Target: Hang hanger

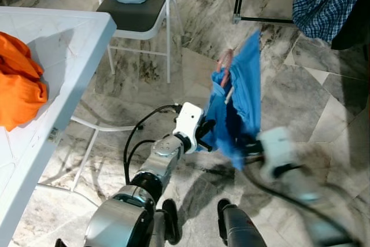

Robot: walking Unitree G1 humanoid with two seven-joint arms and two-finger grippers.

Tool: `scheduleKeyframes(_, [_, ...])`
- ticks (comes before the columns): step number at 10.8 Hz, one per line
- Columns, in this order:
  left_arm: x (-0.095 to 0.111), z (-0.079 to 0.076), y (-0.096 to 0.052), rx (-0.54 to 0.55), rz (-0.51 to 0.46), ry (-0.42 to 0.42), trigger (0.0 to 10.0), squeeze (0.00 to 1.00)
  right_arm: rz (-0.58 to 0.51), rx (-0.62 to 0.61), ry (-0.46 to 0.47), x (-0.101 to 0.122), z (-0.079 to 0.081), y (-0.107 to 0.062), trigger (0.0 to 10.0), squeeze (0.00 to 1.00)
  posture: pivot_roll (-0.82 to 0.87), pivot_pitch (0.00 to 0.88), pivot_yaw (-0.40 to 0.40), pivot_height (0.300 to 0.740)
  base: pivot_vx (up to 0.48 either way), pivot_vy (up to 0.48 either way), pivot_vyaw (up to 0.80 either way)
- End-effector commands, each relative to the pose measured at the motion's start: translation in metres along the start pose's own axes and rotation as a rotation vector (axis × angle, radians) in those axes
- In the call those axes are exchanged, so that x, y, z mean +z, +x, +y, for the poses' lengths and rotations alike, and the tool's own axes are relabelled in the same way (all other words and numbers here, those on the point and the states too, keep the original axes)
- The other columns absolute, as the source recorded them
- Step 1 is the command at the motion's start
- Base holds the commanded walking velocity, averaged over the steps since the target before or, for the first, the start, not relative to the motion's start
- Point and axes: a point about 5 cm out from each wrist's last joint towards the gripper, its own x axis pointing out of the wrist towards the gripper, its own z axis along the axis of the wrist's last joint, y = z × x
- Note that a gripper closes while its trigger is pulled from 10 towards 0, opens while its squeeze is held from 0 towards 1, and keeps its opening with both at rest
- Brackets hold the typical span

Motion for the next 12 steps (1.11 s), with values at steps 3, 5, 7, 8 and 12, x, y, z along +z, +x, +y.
scheduleKeyframes(3, [0.006, 0.006, -0.001, 0.004, -0.018, 0.032, 0.0, 0.00, 0.027, 0.122, -0.006, -0.009, 0.018, -0.007, 10.0, 1.00, -0.29, 0.281, 0.122, 0.740, 0.000, 0.000, 0.00])
scheduleKeyframes(5, [0.008, 0.009, -0.002, 0.017, -0.023, 0.112, 0.0, 0.00, 0.068, 0.271, -0.045, -0.019, 0.036, -0.014, 10.0, 1.00, -0.29, 0.284, 0.125, 0.740, 0.000, 0.000, 0.00])
scheduleKeyframes(7, [0.004, 0.011, -0.005, -0.015, 0.003, 0.165, 0.0, 0.00, 0.081, 0.342, -0.125, -0.022, 0.035, -0.019, 10.0, 1.00, -0.29, 0.281, 0.125, 0.740, 0.000, 0.000, 0.00])
scheduleKeyframes(8, [0.008, 0.014, -0.007, -0.067, 0.004, 0.283, 0.3, 0.00, 0.077, 0.374, -0.135, -0.019, 0.024, -0.026, 10.0, 1.00, -0.29, 0.283, 0.123, 0.740, 0.000, 0.000, 0.00])
scheduleKeyframes(12, [0.014, 0.032, -0.029, -0.378, 0.075, 0.639, 0.8, 0.00, 0.184, 0.302, -0.420, -0.016, -0.042, -0.045, 10.0, 1.00, -0.28, 0.292, 0.124, 0.740, 0.000, 0.000, 0.00])
